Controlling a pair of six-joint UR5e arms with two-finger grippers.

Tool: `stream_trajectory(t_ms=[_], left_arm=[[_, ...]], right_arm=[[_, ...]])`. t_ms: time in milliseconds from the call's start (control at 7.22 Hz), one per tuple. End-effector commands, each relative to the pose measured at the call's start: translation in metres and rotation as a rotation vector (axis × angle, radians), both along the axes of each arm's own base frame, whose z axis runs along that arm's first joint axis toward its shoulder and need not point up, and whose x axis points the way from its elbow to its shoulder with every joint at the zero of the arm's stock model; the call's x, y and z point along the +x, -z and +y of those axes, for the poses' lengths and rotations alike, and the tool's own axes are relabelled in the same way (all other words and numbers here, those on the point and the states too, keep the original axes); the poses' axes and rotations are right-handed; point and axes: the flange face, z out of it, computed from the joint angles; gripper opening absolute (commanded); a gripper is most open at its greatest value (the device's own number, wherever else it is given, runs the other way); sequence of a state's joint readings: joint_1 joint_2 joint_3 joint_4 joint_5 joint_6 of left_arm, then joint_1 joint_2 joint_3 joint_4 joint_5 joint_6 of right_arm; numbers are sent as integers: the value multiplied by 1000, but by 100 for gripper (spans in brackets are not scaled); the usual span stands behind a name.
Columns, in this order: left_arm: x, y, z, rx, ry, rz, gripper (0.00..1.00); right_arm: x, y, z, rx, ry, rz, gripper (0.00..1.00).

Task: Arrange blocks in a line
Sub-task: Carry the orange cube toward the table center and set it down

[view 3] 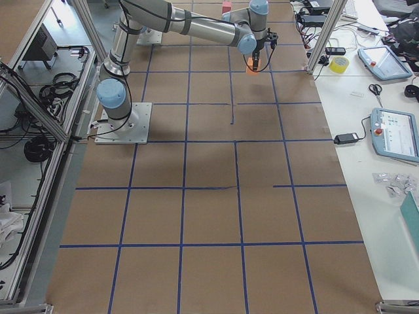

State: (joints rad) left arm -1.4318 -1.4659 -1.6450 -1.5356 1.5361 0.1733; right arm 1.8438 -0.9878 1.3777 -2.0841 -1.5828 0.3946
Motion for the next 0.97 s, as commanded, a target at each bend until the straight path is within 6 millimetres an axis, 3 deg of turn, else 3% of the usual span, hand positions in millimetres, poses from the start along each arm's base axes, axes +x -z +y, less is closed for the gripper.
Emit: stream_trajectory(t_ms=[0, 831], left_arm=[[2, 1, 0, 1, -4, 1, 100], [2, 1, 0, 3, -2, 1, 100]], right_arm=[[51, 28, -9, 8, -68, -13, 2], [74, 64, -7, 47, -151, -13, 8]])
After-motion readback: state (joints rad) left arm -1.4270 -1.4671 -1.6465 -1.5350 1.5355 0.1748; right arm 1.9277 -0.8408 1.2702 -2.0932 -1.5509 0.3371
